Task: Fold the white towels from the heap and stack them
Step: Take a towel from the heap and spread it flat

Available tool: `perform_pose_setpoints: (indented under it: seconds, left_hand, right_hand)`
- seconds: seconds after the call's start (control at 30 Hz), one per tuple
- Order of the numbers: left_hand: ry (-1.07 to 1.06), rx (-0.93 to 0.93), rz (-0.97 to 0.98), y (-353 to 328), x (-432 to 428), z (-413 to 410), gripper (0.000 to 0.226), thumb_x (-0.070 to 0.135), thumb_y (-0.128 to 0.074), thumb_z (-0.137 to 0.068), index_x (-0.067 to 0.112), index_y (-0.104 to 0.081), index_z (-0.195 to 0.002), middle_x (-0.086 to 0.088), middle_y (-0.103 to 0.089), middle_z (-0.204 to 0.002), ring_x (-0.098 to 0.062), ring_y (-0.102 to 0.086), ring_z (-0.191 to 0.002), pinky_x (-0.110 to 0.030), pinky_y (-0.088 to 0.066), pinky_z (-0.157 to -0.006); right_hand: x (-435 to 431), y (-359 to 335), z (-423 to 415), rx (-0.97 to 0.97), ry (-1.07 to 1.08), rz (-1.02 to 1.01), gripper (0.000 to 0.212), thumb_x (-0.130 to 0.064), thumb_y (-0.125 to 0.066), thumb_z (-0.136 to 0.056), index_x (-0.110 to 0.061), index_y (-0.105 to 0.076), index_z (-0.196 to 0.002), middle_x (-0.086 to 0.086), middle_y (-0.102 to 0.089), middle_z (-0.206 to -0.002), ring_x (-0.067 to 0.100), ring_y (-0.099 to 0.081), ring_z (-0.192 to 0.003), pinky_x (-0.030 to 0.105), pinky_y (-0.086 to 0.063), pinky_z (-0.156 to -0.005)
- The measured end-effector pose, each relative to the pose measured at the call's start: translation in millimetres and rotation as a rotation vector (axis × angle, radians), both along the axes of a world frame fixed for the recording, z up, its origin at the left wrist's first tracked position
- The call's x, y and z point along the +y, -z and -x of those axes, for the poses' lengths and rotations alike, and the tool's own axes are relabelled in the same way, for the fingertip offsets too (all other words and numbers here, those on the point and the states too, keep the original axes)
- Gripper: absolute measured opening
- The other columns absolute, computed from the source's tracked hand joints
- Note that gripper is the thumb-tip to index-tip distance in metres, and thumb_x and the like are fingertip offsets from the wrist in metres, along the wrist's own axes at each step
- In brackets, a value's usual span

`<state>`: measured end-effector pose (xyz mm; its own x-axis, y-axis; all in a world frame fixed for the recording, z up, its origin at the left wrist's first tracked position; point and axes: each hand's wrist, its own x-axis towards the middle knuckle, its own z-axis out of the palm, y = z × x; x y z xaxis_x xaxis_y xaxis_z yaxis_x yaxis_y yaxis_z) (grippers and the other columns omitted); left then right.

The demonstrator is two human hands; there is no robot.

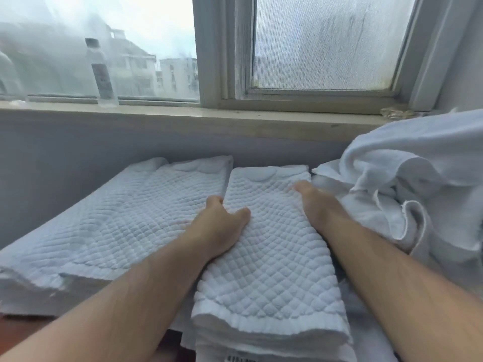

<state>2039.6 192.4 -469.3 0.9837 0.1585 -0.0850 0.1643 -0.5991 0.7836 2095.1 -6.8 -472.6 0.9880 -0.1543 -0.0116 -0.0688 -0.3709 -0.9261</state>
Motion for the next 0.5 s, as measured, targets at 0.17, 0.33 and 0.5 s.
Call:
perform_pose_setpoints:
  seconds: [0.17, 0.33, 0.5]
  left_hand:
    - [0.123, -0.029, -0.050, -7, -10, 35, 0.086, 0.052, -0.060, -0.090, 0.034, -0.012, -0.159, -0.003, -0.029, -0.158, -0.023, -0.039, -0.137, -0.034, -0.032, -0.107]
    - [0.181, -0.117, -0.429, 6, -16, 79, 0.075, 0.061, -0.043, -0.096, 0.034, -0.012, -0.159, 0.003, 0.002, -0.167, -0.021, -0.001, -0.153, -0.041, -0.009, -0.123]
    - [0.243, -0.309, -0.565, 28, -11, 115, 0.077, 0.074, -0.009, -0.088, 0.041, -0.006, -0.158, 0.007, 0.011, -0.168, -0.012, 0.012, -0.152, -0.034, 0.007, -0.120]
  right_hand:
    - [-9, -11, 32, -0.051, -0.054, 0.106, 0.047, -0.050, -0.039, -0.098, -0.014, -0.068, -0.106, 0.006, -0.069, -0.115, 0.023, -0.062, -0.106, 0.043, -0.044, -0.101]
    - [-7, 5, 91, -0.144, -0.004, 0.224, 0.025, -0.042, -0.046, -0.096, -0.025, -0.065, -0.098, -0.010, -0.071, -0.094, 0.011, -0.064, -0.092, 0.039, -0.051, -0.087]
    - [-17, 37, 156, -0.197, 0.110, 0.101, 0.037, -0.039, -0.045, -0.102, -0.033, -0.058, -0.136, -0.028, -0.056, -0.121, -0.013, -0.048, -0.106, 0.009, -0.031, -0.085]
